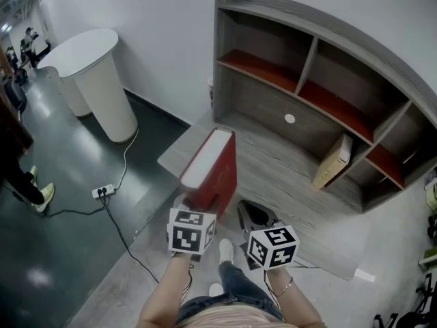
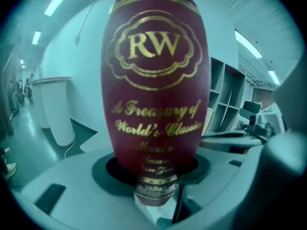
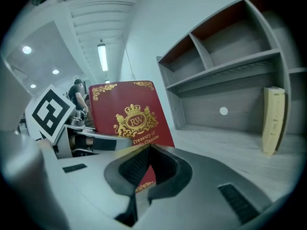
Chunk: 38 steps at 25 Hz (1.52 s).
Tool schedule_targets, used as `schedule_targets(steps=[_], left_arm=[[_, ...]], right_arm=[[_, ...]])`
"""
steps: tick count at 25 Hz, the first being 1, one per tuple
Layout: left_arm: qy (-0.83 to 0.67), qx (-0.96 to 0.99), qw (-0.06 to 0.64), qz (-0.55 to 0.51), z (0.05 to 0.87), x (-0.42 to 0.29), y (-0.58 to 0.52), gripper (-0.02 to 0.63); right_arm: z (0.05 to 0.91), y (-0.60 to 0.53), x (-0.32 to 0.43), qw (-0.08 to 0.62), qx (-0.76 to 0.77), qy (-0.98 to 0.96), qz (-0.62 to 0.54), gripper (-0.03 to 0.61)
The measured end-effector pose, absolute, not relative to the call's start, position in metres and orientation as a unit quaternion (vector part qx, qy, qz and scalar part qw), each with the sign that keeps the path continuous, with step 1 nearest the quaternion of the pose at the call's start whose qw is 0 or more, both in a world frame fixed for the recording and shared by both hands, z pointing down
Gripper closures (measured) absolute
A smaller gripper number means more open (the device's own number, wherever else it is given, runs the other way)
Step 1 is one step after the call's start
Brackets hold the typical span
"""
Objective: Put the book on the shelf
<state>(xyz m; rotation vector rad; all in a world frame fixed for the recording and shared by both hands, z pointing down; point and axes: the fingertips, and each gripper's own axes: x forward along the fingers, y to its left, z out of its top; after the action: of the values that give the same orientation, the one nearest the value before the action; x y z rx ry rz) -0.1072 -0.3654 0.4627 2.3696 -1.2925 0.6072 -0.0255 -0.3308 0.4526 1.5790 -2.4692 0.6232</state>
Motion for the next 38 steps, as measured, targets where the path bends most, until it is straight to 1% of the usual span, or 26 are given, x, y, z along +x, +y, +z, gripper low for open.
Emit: schedule_targets(steps=[7, 16, 22, 38], left_arm=[[-0.458, 0.839, 0.19, 0.225, 0.473, -0.088, -0.451, 0.386], [-0.461, 0.834, 0.185, 0.242, 0.492, -0.072, -0.535, 0.387], [-0.454, 0.837, 0.178, 0.248, 0.501, -0.062, -0.574, 0.387], [-0.447, 0.847, 0.151, 0.246, 0.514, -0.044, -0.666, 0.385]], right_arm=[[0.466, -0.417, -0.007, 0.088, 0.525, -0.817, 0.224, 0.569], [0.482, -0.5, 0.009, 0.102, 0.516, -0.816, 0.241, 0.569], [0.494, -0.53, 0.004, 0.119, 0.494, -0.823, 0.253, 0.569], [0.526, -0.585, 0.016, 0.134, 0.49, -0.816, 0.277, 0.569]])
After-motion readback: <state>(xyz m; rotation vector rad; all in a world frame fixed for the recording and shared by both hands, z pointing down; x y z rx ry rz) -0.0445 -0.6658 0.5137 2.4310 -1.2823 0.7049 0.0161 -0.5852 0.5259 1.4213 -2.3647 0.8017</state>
